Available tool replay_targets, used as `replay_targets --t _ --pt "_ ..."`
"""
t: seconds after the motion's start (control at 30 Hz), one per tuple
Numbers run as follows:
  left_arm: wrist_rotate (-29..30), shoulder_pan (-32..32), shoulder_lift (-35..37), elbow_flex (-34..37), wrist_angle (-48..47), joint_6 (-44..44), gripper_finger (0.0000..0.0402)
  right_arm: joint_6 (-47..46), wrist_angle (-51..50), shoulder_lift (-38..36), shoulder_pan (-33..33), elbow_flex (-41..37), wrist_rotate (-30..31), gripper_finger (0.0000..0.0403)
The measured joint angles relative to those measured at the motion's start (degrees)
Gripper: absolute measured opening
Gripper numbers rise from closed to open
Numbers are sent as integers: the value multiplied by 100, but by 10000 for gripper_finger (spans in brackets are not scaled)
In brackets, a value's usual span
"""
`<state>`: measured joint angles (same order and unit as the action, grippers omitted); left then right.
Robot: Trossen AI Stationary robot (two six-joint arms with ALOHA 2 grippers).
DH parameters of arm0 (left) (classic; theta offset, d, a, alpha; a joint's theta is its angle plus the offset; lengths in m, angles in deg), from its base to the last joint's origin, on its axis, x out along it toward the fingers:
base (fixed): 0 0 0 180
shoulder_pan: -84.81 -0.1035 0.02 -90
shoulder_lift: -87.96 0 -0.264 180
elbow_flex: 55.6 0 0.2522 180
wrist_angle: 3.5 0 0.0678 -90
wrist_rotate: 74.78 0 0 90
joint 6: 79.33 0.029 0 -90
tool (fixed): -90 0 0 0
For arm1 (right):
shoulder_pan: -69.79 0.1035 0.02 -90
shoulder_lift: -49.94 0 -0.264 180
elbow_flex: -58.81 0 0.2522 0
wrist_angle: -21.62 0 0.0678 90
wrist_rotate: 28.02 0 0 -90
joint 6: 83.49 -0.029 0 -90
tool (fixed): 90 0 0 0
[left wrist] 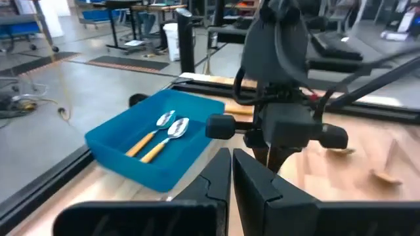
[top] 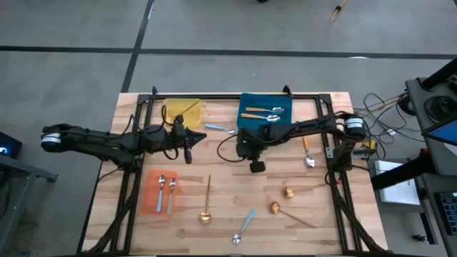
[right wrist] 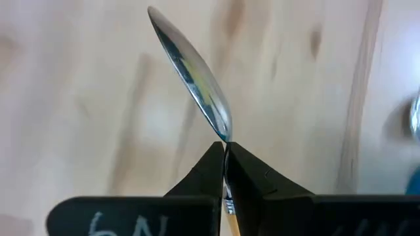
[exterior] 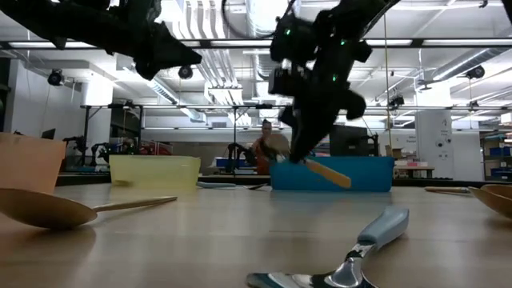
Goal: Sort silverware by color (type)
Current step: Put the orange spoon into the blue bin
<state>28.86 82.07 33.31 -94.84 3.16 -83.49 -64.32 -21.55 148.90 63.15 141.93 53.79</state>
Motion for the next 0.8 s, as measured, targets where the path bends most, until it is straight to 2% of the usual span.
replay_targets --t 0.37,0.6,0.7,0.8 --pt "-269 83 -625 7 1234 -3 0 -619 3683 -1247 39 -1566 -740 8" --pt "-428 83 -1241 11 2158 -3 0 -1272 6203 -1456 103 -2344 -901 8" --pt "-739 83 -1524 11 2585 -4 4 -1624 6926 -1443 136 -2468 -873 8" --pt "-935 87 -1791 11 2948 -56 20 -1936 7245 -1443 152 -2476 -828 8"
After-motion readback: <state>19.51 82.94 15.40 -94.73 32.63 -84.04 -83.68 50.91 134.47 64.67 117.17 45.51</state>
